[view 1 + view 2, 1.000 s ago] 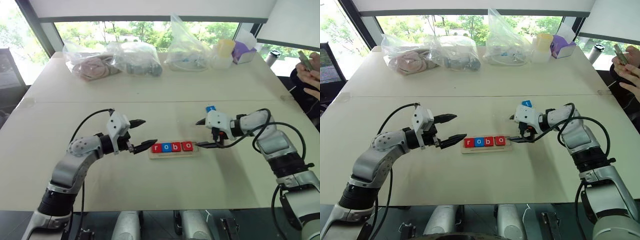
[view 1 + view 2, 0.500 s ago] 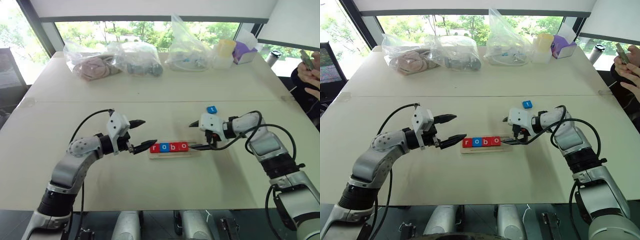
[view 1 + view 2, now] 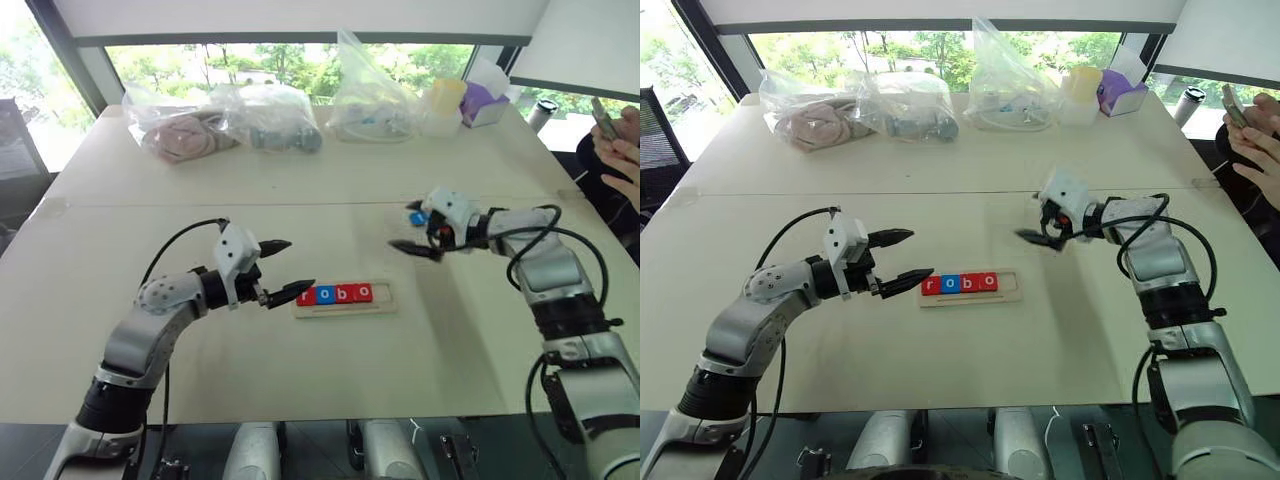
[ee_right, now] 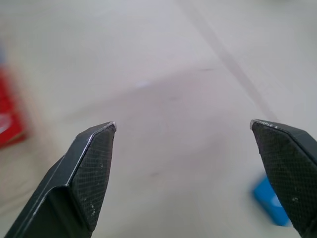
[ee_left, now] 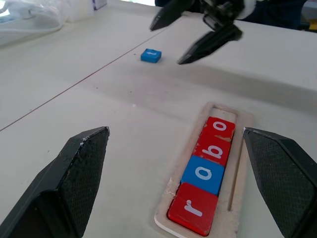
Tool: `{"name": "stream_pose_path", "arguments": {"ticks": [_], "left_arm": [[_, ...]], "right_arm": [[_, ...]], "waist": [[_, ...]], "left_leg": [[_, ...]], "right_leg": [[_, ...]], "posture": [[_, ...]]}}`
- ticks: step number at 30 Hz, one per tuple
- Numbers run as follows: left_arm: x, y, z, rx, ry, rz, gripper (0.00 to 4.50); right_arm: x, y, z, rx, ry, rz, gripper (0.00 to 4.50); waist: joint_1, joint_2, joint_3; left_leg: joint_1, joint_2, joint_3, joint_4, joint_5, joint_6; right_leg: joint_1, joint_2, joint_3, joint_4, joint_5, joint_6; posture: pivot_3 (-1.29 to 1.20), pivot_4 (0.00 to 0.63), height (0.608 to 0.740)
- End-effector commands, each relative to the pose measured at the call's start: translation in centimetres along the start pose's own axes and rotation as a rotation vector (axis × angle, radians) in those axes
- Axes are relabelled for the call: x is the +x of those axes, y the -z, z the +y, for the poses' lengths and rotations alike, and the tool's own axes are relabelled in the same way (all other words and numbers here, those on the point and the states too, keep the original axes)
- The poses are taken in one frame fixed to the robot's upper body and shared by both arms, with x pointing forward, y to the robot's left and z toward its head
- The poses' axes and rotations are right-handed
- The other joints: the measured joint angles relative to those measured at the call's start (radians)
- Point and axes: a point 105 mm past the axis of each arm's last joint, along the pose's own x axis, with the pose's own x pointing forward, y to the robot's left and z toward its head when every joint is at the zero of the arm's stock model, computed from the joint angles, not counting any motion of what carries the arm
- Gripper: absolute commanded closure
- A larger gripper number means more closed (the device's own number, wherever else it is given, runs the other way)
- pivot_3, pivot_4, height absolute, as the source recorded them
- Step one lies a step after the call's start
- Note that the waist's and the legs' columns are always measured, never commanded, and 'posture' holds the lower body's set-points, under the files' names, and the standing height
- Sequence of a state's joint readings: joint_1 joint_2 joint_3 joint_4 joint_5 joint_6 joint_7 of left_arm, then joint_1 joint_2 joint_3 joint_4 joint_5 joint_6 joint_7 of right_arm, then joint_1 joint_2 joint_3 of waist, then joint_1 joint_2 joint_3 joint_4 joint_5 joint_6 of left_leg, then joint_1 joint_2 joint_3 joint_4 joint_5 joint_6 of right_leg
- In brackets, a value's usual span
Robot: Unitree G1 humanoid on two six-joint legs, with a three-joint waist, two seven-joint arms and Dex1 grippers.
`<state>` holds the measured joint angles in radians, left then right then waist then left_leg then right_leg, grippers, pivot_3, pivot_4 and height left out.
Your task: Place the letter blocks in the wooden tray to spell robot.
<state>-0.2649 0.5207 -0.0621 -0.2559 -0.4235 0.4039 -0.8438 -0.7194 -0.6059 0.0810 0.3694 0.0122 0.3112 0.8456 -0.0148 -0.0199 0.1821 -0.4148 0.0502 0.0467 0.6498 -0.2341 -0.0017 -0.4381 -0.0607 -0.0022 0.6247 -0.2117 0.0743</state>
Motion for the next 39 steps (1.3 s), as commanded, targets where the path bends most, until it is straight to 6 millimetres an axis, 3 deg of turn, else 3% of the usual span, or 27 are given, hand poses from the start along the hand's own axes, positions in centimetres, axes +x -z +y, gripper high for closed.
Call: {"name": "stream_pose_path", "arguments": {"ticks": [1, 9, 17, 20, 25, 26, 31, 36, 39], "left_arm": [[0.1, -0.9, 0.1, 0.038, 0.000, -0.028, 0.00], [0.1, -0.9, 0.1, 0.038, 0.001, -0.028, 0.00], [0.0, -0.9, 0.2, 0.042, -0.004, -0.028, 0.00], [-0.1, -0.9, 0.2, 0.042, -0.008, -0.027, 0.00], [0.0, -0.9, 0.2, 0.043, -0.006, -0.028, 0.00], [0.0, -0.9, 0.1, 0.043, -0.004, -0.028, 0.00], [0.2, -0.7, -0.1, 0.044, 0.006, -0.031, 0.00], [0.4, -0.2, -0.3, 0.036, 0.012, -0.034, 0.00], [0.6, 0.0, -0.6, 0.026, 0.023, -0.038, 0.00]], "right_arm": [[0.3, 1.2, -2.9, 0.150, 0.280, 0.053, 0.06], [1.4, 3.4, -3.8, 0.319, 0.508, 0.121, 0.06], [2.7, 4.1, -3.2, 0.507, 0.508, 0.137, 0.06], [3.2, 3.9, -2.5, 0.527, 0.477, 0.131, 0.82], [3.5, 3.6, -1.8, 0.556, 0.458, 0.130, 3.32], [3.3, 3.5, -1.8, 0.563, 0.461, 0.131, 3.30], [0.1, 3.1, -1.1, 0.526, 0.487, 0.173, 3.30], [-5.0, 3.8, 4.0, 0.582, 0.457, 0.266, 3.30], [-7.2, 4.6, 7.0, 0.645, 0.445, 0.336, 3.30]], "waist": [[0.002, 0.000, 0.000], [0.000, 0.000, 0.000], [-0.004, 0.000, 0.000], [-0.004, 0.000, 0.000], [-0.004, 0.000, 0.000], [-0.004, 0.000, 0.000], [0.003, 0.000, 0.000], [0.006, 0.001, 0.000], [-0.003, 0.001, 0.000]], "left_leg": [[0.000, 0.000, 0.000, 0.000, 0.000, 0.000], [0.000, 0.000, 0.001, 0.000, 0.000, 0.000], [0.000, 0.000, 0.001, 0.000, 0.000, 0.000], [0.000, 0.000, 0.001, -0.001, 0.000, 0.000], [0.001, 0.000, 0.001, -0.001, 0.000, 0.000], [0.001, 0.000, 0.001, -0.001, 0.000, 0.000], [0.000, 0.000, 0.000, -0.002, 0.000, 0.000], [-0.004, 0.000, -0.001, -0.002, 0.000, 0.000], [-0.004, 0.000, 0.000, -0.002, 0.000, 0.000]], "right_leg": [[0.000, 0.000, 0.000, 0.001, 0.000, 0.000], [-0.001, 0.000, 0.001, 0.002, 0.000, 0.000], [-0.001, 0.000, 0.002, 0.003, 0.000, 0.000], [-0.001, 0.000, 0.002, 0.003, 0.000, 0.000], [-0.001, 0.000, 0.002, 0.003, 0.000, 0.000], [-0.001, 0.000, 0.002, 0.003, 0.000, 0.000], [-0.002, 0.000, 0.002, 0.003, -0.001, 0.001], [-0.004, 0.000, 0.001, 0.003, -0.002, 0.003], [-0.005, -0.001, 0.001, 0.003, -0.002, 0.003]], "posture": [[0.00, 0.150, 0.740], [0.00, 0.150, 0.740], [0.00, 0.150, 0.740], [0.00, 0.150, 0.740], [0.00, 0.150, 0.740], [0.00, 0.150, 0.740], [0.00, 0.150, 0.740], [0.00, 0.150, 0.740], [0.00, 0.150, 0.740]]}}
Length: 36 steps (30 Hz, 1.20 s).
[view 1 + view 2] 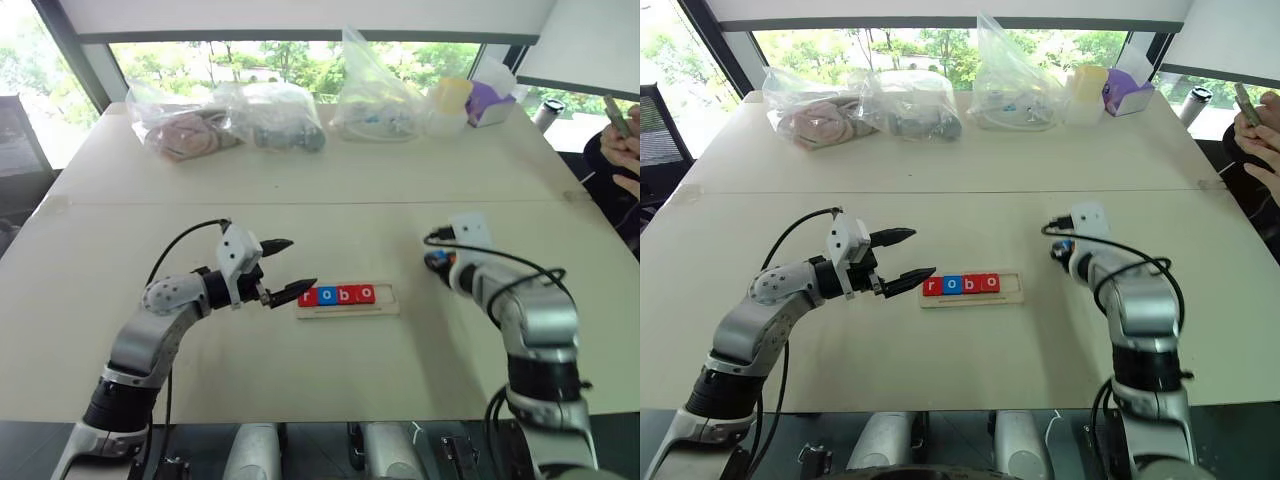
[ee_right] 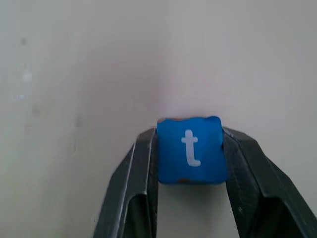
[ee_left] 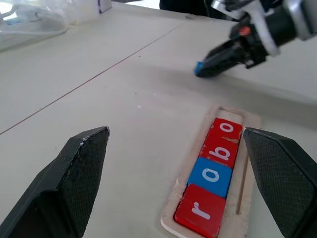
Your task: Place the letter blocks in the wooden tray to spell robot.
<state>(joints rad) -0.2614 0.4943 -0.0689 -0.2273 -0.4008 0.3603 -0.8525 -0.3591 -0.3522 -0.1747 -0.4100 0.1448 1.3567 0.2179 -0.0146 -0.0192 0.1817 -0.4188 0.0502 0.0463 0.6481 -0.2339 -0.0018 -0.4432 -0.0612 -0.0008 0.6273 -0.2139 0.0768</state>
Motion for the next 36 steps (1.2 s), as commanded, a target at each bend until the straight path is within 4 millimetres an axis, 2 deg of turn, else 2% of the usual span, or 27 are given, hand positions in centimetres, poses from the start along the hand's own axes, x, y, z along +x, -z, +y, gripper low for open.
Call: {"name": "stream_pose_path", "arguments": {"ticks": [1, 4, 7, 12, 16, 17, 19, 22, 28, 31, 36], "left_arm": [[0.3, -0.3, -0.7, 0.017, 0.028, -0.022, 0.00], [0.4, -0.2, -0.7, 0.012, 0.039, -0.021, 0.00], [0.6, -0.1, -0.7, 0.013, 0.050, -0.016, 0.00], [0.8, -0.3, -0.2, 0.020, 0.053, -0.018, 0.00], [0.8, -0.3, -0.2, 0.023, 0.049, -0.018, 0.00], [0.7, -0.3, -0.2, 0.023, 0.047, -0.018, 0.00], [0.7, -0.3, -0.1, 0.025, 0.044, -0.018, 0.00], [0.6, -0.3, -0.1, 0.028, 0.041, -0.016, 0.00], [0.6, -0.3, 0.0, 0.034, 0.039, -0.016, 0.00], [0.8, -0.5, 0.2, 0.043, 0.030, -0.020, 0.00], [0.7, -0.9, 0.3, 0.050, 0.017, -0.026, 0.00]], "right_arm": [[-2.8, 0.7, 0.9, 0.049, 0.005, 0.012, 3.30], [-3.5, 1.8, 1.4, 0.092, 0.016, 0.027, 3.30], [-3.4, 2.6, 1.0, 0.131, 0.056, 0.049, 3.30], [-3.1, 2.2, 0.9, 0.139, 0.071, 0.039, 3.30], [-3.0, 1.6, 0.8, 0.132, 0.060, 0.021, 1.43], [-3.1, 1.2, 0.8, 0.115, 0.036, 0.011, 0.84], [-3.4, 0.1, 1.3, -0.006, -0.061, -0.030, 0.02], [-4.5, -1.3, 1.9, -0.232, -0.243, -0.062, 0.02], [-6.1, -3.2, 0.3, -0.656, -0.534, -0.165, 0.02], [-5.4, -0.7, -1.4, -0.869, -0.664, -0.105, 0.02], [-4.0, -0.2, -3.1, -0.813, -0.756, -0.064, 0.02]], "waist": [[-0.003, 0.000, 0.000], [-0.003, 0.000, 0.000], [-0.003, 0.000, 0.000], [-0.003, 0.000, 0.000], [-0.003, 0.000, 0.000], [-0.002, 0.000, 0.000], [0.001, 0.001, 0.000], [0.001, 0.001, 0.001], [0.002, 0.000, 0.001], [0.002, 0.000, 0.001], [-0.001, 0.000, 0.001]], "left_leg": [[0.001, 0.000, 0.000, 0.000, 0.000, 0.000], [0.002, 0.000, -0.001, 0.000, 0.000, 0.000], [0.003, 0.000, -0.001, 0.000, 0.000, 0.000], [0.002, 0.000, -0.001, 0.000, 0.000, 0.000], [-0.002, 0.000, 0.000, 0.000, 0.000, 0.000], [-0.002, 0.000, 0.000, 0.000, 0.000, 0.000], [-0.004, 0.000, 0.000, 0.000, 0.000, 0.000], [-0.007, -0.001, 0.000, 0.000, 0.000, 0.000], [-0.006, -0.001, -0.001, 0.000, 0.000, 0.000], [-0.006, -0.001, -0.001, 0.000, 0.000, 0.000], [-0.005, -0.001, 0.000, 0.001, 0.000, 0.000]], "right_leg": [[0.000, 0.000, 0.000, 0.000, 0.000, -0.001], [0.000, 0.001, 0.000, 0.000, 0.002, -0.003], [0.001, 0.000, 0.000, 0.000, 0.001, -0.001], [0.001, 0.000, -0.001, -0.004, 0.003, -0.005], [0.001, -0.001, -0.001, -0.008, 0.003, -0.005], [0.000, -0.001, -0.001, -0.009, 0.003, -0.005], [0.000, -0.001, -0.001, -0.010, 0.003, -0.004], [-0.001, -0.002, -0.002, -0.013, 0.003, -0.004], [0.000, 0.000, -0.002, -0.014, 0.001, -0.001], [0.001, 0.000, -0.002, -0.014, 0.000, 0.001], [0.001, 0.000, -0.001, -0.013, 0.001, 0.000]], "posture": [[0.00, 0.150, 0.740], [0.00, 0.150, 0.740], [0.00, 0.150, 0.740], [0.00, 0.150, 0.740], [0.00, 0.150, 0.740], [0.00, 0.150, 0.740], [0.00, 0.150, 0.740], [0.00, 0.150, 0.740], [0.00, 0.150, 0.740], [0.00, 0.150, 0.740], [0.00, 0.150, 0.740]]}}
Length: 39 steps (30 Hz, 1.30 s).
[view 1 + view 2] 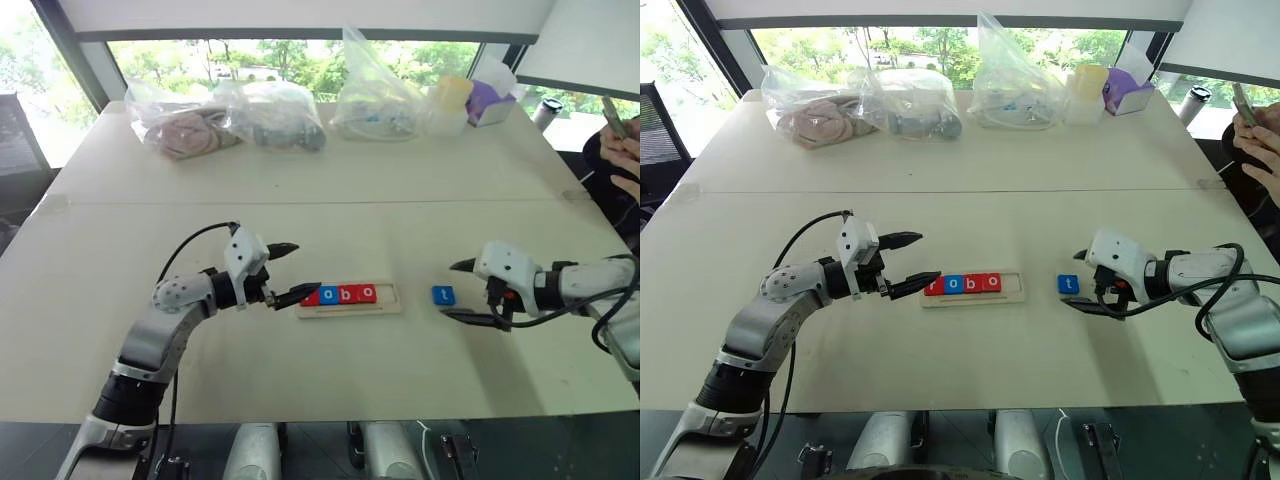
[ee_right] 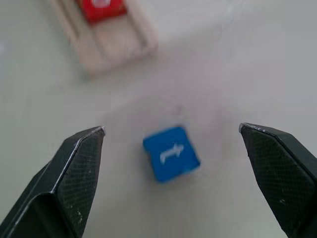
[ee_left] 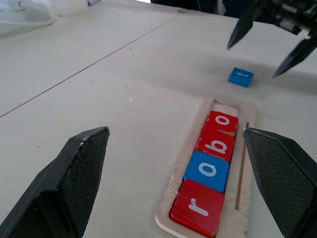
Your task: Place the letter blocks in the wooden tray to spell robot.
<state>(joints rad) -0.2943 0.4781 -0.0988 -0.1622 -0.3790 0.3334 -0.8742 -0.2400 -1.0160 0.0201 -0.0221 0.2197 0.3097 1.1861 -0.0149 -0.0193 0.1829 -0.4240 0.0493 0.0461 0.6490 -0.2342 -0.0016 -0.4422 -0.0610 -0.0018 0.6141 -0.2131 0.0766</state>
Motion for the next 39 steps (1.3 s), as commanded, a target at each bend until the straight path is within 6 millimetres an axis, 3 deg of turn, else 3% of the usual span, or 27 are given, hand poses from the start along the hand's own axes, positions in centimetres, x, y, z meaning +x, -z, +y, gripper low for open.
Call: {"name": "stream_pose_path", "arguments": {"ticks": [1, 15, 18, 23, 26, 34, 39], "left_arm": [[-0.2, -1.5, 0.2, 0.055, -0.012, -0.036, 0.00], [-0.5, -1.6, 0.2, 0.063, -0.027, -0.033, 0.00], [-0.6, -1.6, -0.1, 0.065, -0.008, -0.029, 0.00], [-1.3, -2.0, -0.8, 0.064, 0.059, -0.031, 0.00], [-2.0, -1.9, -1.1, 0.075, 0.110, -0.006, 0.00], [-2.4, -2.0, -1.7, 0.096, 0.183, 0.011, 0.00], [-2.2, -2.2, -1.9, 0.097, 0.205, 0.006, 0.00]], "right_arm": [[-0.3, -0.4, -1.0, -0.026, -0.031, -0.035, 0.02], [2.1, 1.9, -1.3, -0.045, -0.096, -0.002, 0.02], [2.1, 1.8, -1.6, -0.050, -0.073, -0.016, 0.89], [1.8, 1.5, -1.9, -0.060, -0.066, -0.025, 3.37], [1.7, 0.8, -2.1, -0.095, -0.060, -0.025, 3.35], [3.5, -5.2, 0.2, -0.211, -0.164, -0.158, 3.35], [4.8, -6.0, 0.6, -0.231, -0.186, -0.170, 3.35]], "waist": [[-0.001, 0.000, 0.000], [0.004, 0.000, 0.000], [0.004, 0.000, 0.000], [0.004, 0.000, 0.000], [0.003, 0.000, 0.000], [0.003, 0.001, 0.000], [0.006, 0.001, 0.000]], "left_leg": [[0.000, 0.000, 0.000, 0.000, 0.000, 0.000], [0.002, 0.000, 0.000, 0.001, 0.000, 0.000], [0.005, 0.000, 0.000, 0.001, 0.000, 0.000], [0.009, 0.000, 0.000, 0.001, 0.000, 0.000], [0.010, 0.000, 0.000, 0.001, 0.000, 0.000], [0.010, 0.001, 0.000, 0.000, 0.000, 0.000], [0.009, 0.000, 0.000, 0.000, 0.000, 0.000]], "right_leg": [[0.000, 0.000, 0.000, 0.000, 0.002, -0.002], [0.002, 0.001, 0.000, 0.002, 0.002, -0.002], [0.004, 0.001, 0.000, 0.002, 0.002, -0.002], [0.008, 0.000, 0.000, 0.002, 0.002, -0.002], [0.008, 0.000, 0.000, 0.002, 0.002, -0.002], [0.008, 0.001, 0.000, 0.002, 0.002, -0.002], [0.008, 0.000, 0.000, 0.002, 0.002, -0.002]], "posture": [[0.00, 0.150, 0.740], [0.00, 0.150, 0.740], [0.00, 0.150, 0.740], [0.00, 0.150, 0.740], [0.00, 0.150, 0.740], [0.00, 0.150, 0.740], [0.00, 0.150, 0.740]]}}
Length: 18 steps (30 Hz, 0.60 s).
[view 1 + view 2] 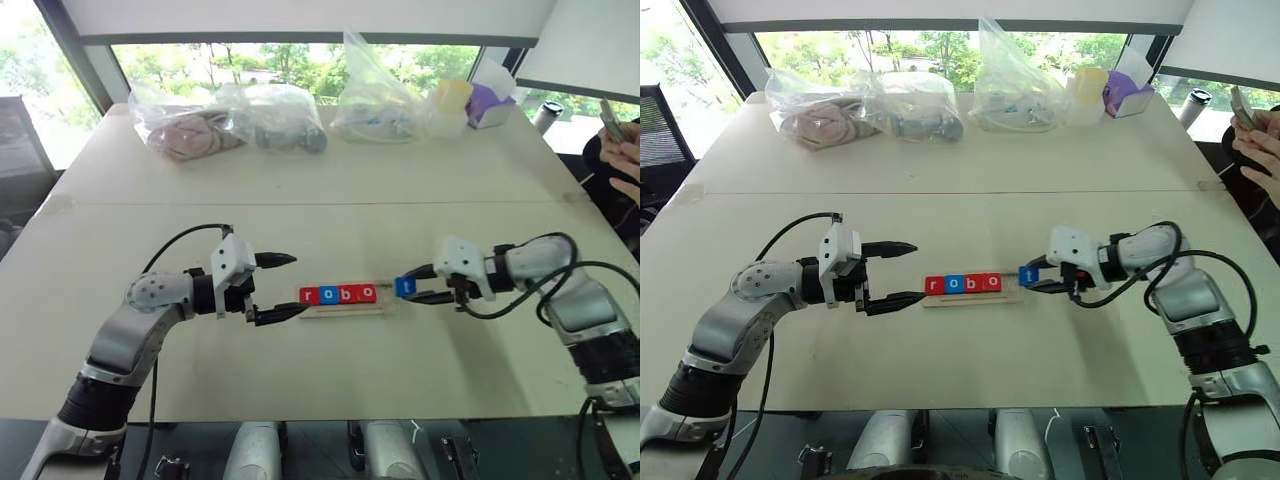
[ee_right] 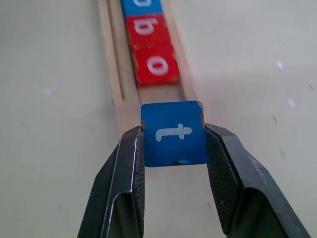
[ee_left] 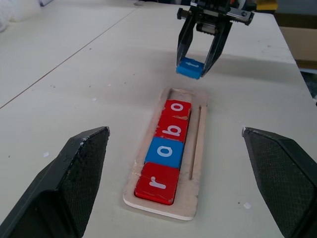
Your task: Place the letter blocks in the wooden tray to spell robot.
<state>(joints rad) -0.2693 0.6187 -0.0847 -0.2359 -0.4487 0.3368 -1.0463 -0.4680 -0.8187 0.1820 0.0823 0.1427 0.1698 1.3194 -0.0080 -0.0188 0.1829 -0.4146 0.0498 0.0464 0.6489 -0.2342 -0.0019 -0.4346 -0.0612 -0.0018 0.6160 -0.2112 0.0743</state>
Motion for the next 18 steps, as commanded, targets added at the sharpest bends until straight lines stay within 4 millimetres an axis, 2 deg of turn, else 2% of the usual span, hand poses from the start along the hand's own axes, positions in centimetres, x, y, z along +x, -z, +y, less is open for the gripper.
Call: {"name": "stream_pose_path", "arguments": {"ticks": [1, 8, 18], "left_arm": [[0.1, -1.3, -0.3, 0.042, 0.023, -0.040, 0.00], [0.2, -1.4, -0.3, 0.046, 0.017, -0.042, 0.00], [0.4, -1.4, -0.1, 0.052, -0.008, -0.047, 0.00]], "right_arm": [[0.1, -1.1, -0.5, -0.043, 0.010, -0.011, 3.35], [1.3, -1.1, -0.6, -0.063, -0.013, -0.008, 3.35], [1.7, -0.5, -0.9, -0.071, -0.021, 0.010, 3.35]], "waist": [[-0.001, 0.000, 0.000], [-0.003, 0.000, 0.000], [-0.002, 0.000, 0.000]], "left_leg": [[0.000, 0.000, 0.000, 0.000, 0.000, 0.000], [0.000, 0.000, 0.001, 0.000, 0.000, 0.000], [0.000, 0.000, 0.001, 0.000, 0.000, 0.000]], "right_leg": [[0.000, 0.000, 0.000, 0.000, 0.000, 0.000], [0.000, 0.000, 0.000, 0.000, 0.000, 0.000], [0.000, 0.000, 0.000, 0.000, 0.000, 0.000]], "posture": [[0.00, 0.150, 0.740], [0.00, 0.150, 0.740], [0.00, 0.150, 0.740]]}}
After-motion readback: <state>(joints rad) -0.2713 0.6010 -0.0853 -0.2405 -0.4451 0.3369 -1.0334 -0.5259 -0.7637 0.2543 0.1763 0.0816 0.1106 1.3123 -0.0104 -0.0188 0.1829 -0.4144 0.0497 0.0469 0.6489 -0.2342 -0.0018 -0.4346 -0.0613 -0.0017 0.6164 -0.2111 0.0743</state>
